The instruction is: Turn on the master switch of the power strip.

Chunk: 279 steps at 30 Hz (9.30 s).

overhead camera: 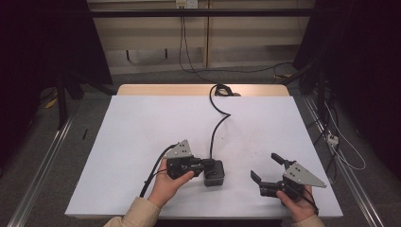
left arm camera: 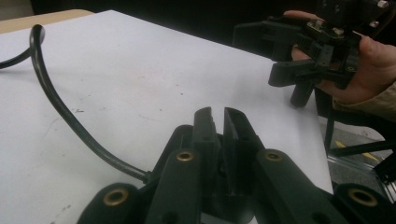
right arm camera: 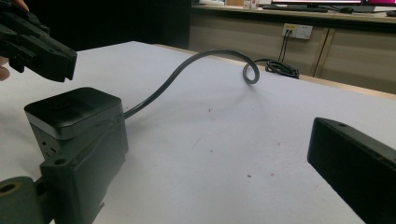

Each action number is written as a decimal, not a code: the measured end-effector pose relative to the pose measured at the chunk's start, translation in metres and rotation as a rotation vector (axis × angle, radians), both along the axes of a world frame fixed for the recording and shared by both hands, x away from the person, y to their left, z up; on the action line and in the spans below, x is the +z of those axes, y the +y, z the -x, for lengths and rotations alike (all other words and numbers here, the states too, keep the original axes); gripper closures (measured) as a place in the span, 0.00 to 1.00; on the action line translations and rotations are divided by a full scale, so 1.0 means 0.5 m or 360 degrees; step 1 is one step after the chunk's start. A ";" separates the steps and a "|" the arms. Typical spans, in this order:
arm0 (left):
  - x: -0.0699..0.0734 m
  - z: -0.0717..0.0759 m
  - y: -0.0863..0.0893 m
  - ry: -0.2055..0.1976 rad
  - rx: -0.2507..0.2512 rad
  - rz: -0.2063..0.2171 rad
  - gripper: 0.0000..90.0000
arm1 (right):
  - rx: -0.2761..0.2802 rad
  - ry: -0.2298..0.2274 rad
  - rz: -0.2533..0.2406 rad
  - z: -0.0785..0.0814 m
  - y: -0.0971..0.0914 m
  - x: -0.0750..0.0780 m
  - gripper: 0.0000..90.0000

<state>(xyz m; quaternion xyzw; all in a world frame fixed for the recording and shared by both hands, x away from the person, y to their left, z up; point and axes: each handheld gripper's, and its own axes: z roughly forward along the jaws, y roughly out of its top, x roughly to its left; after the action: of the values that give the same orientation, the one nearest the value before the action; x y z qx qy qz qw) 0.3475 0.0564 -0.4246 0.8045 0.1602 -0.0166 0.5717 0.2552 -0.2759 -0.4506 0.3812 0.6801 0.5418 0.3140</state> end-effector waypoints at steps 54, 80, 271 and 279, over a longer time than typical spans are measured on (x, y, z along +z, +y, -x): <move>-0.014 0.006 -0.017 0.0022 -0.0085 -0.0110 1.00 | 0.0001 -0.0006 -0.0003 0.001 -0.001 0.002 0.04; -0.018 0.007 -0.018 0.0043 -0.0084 -0.0110 1.00 | -0.0005 -0.0004 -0.0005 0.002 0.000 0.002 0.04; -0.015 -0.008 0.340 0.0026 0.0574 -0.0136 0.10 | -0.0027 -0.0016 -0.0006 0.002 -0.007 0.004 0.04; -0.017 -0.006 0.350 0.0024 0.0582 -0.0149 0.10 | -0.0025 -0.0016 -0.0004 0.003 -0.007 0.004 0.04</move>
<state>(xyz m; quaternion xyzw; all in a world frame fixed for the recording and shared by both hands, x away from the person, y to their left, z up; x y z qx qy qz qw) 0.3504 0.2315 -0.4332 0.7875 0.3086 0.0891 0.5260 0.2538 -0.2795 -0.4487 0.3841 0.6749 0.5420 0.3213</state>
